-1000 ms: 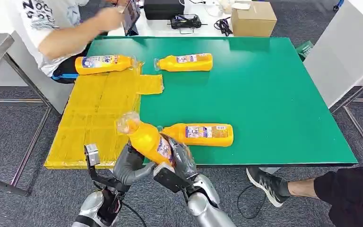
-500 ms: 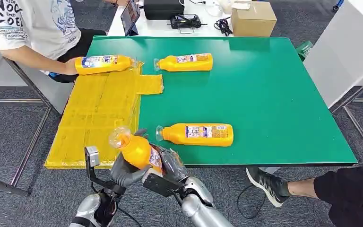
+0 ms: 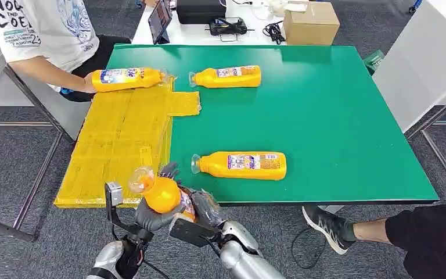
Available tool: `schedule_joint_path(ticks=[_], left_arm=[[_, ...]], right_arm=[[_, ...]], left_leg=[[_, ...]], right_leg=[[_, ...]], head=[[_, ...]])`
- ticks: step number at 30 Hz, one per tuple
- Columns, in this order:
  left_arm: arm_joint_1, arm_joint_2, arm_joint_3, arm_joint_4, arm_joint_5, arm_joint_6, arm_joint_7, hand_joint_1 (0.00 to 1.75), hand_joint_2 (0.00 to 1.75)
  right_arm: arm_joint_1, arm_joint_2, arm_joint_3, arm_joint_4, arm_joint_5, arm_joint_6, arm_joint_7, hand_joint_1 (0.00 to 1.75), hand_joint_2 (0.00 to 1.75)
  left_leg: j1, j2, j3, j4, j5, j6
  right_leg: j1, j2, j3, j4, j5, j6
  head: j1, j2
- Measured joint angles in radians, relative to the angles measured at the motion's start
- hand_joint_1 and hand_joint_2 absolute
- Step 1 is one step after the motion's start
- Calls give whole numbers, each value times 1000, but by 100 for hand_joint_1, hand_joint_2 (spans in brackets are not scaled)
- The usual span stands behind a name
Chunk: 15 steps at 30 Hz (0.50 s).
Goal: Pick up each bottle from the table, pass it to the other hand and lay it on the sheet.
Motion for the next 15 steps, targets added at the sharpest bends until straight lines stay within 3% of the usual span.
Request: schedule_joint_path(ticks=[13,14,15], left_arm=[[15,-18,44,-16,53,-5,-2,175,175],[16,-19,47,-19,57,-5,-2,175,175],[18,-20,50,-24,63,-4,-2,175,175]], right_arm=[[-9,2,21,7,-7,0,2,173,175],[-10,3,23,7,-7,0,2,168,175],[-11,3,24,7,-7,0,3,145,175]], left_leg=[[0,0,0,0,0,0],[0,1,0,0,0,0],[0,1,0,0,0,0]], right_leg=[[0,0,0,0,0,0],[0,1,-1,0,0,0],[0,1,-1,0,0,0]], head=[[0,0],[-1,0],[0,0]])
